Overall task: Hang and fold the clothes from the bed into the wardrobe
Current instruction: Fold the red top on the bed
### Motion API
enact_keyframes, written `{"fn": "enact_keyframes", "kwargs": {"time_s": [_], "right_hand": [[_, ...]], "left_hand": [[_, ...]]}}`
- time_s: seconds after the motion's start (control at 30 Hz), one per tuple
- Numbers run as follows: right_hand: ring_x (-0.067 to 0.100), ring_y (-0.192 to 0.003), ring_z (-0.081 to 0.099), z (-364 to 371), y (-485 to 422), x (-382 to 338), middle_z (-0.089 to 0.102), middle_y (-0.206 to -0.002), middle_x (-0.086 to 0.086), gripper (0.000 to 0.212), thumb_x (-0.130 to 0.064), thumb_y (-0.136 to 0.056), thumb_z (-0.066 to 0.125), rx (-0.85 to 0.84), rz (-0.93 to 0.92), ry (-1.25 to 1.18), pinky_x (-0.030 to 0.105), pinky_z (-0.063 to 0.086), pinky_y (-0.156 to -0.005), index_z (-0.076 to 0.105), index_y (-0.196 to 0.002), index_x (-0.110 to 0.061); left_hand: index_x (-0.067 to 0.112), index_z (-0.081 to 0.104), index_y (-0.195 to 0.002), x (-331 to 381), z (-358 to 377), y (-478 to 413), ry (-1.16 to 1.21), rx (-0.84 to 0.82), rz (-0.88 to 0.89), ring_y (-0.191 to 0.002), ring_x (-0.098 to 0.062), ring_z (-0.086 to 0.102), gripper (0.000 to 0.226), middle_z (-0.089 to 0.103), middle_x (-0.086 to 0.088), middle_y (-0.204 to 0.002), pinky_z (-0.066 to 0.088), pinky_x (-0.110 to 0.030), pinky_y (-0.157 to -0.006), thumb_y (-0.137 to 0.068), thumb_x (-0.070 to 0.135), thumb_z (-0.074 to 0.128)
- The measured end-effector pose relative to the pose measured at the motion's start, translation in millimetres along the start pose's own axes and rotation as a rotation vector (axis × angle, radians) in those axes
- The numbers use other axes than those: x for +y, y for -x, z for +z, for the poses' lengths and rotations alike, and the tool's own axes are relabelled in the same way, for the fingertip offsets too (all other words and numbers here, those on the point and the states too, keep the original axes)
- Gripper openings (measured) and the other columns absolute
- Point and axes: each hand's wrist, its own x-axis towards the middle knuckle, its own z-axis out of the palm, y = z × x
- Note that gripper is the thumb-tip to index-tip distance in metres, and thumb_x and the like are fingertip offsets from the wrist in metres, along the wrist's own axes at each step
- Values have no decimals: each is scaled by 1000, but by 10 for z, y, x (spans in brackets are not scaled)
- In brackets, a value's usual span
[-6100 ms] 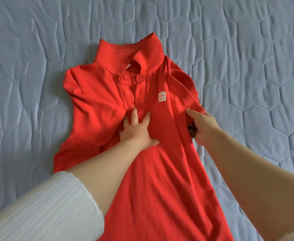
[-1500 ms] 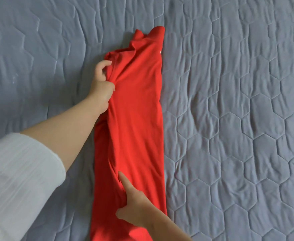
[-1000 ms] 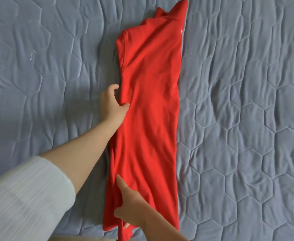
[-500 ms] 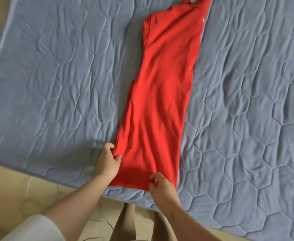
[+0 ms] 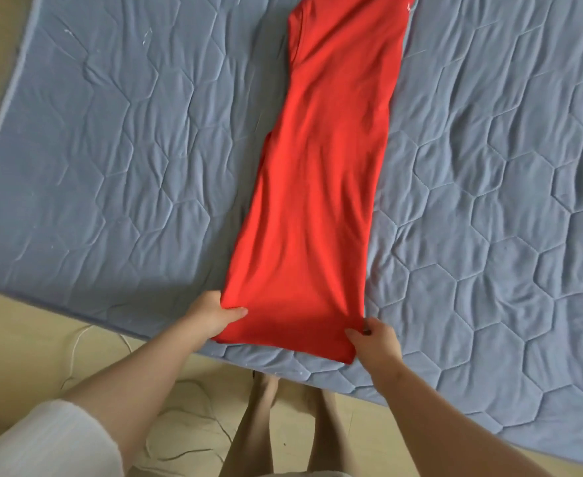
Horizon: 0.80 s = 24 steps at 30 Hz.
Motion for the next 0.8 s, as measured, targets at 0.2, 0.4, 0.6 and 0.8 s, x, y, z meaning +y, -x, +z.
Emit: {"fn": "enact_keyframes", "kwargs": {"time_s": [0.2,0.4,0.6,0.8], "right_hand": [[12,-62,51,-3,23,130,55,-72,1,19,-10,-80,69,-43,91,-283,23,37,-54,53,-90,-10],[17,-62,49,92,19,164,52,-63,2,17,-13,-88,60,-55,77,-316,40,50,-72,57,-72,-10],[15,-76,56,-12,543,173,58,-86,3,13,-11,-94,52,-135,201,-623,30,54,-57,56,-83,-18],[17,-75,58,-302,1151,-50,59,-87,6,11,-9,-95,49,-179,209,-708,30,53,-56,56,-89,-14]], "left_hand": [[12,61,-103,-2,67,119,177,-38,36,-87,-18,63,29,68,-6,-99,46,-26,-77,-78,21,74],[12,63,-95,-39,116,100,170,16,22,-73,-14,58,17,64,-5,-89,43,-24,-67,-81,18,71],[14,63,-87,-182,-66,568,362,-2,-26,-86,-23,63,10,67,-9,-94,51,-37,-83,-81,17,71],[22,60,-84,-64,-344,1149,537,-27,-59,-78,-17,61,9,66,0,-86,47,-27,-66,-83,20,69]]}}
